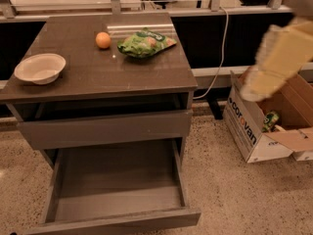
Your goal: Place orange into middle drawer
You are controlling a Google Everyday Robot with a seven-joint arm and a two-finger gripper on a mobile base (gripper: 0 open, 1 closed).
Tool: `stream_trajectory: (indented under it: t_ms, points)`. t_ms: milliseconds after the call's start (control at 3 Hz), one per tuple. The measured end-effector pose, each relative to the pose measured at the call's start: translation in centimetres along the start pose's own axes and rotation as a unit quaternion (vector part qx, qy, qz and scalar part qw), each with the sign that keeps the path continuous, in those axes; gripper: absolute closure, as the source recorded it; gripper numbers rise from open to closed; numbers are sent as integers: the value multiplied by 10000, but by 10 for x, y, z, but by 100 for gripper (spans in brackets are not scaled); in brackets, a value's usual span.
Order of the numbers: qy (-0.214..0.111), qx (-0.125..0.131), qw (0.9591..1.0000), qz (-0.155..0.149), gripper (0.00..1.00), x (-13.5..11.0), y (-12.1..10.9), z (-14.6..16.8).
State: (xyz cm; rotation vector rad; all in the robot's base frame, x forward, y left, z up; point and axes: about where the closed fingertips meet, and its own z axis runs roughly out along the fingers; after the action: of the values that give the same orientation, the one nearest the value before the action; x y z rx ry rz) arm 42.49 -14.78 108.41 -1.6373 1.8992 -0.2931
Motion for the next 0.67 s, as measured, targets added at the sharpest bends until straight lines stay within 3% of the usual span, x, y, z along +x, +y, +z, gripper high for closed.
stream_trajectory:
  t_ms: [333,667]
  points:
    - [-972,16,9953,4,0,-48,-35,56]
    - [-1667,-102,9860,27,0,-95,-63,111]
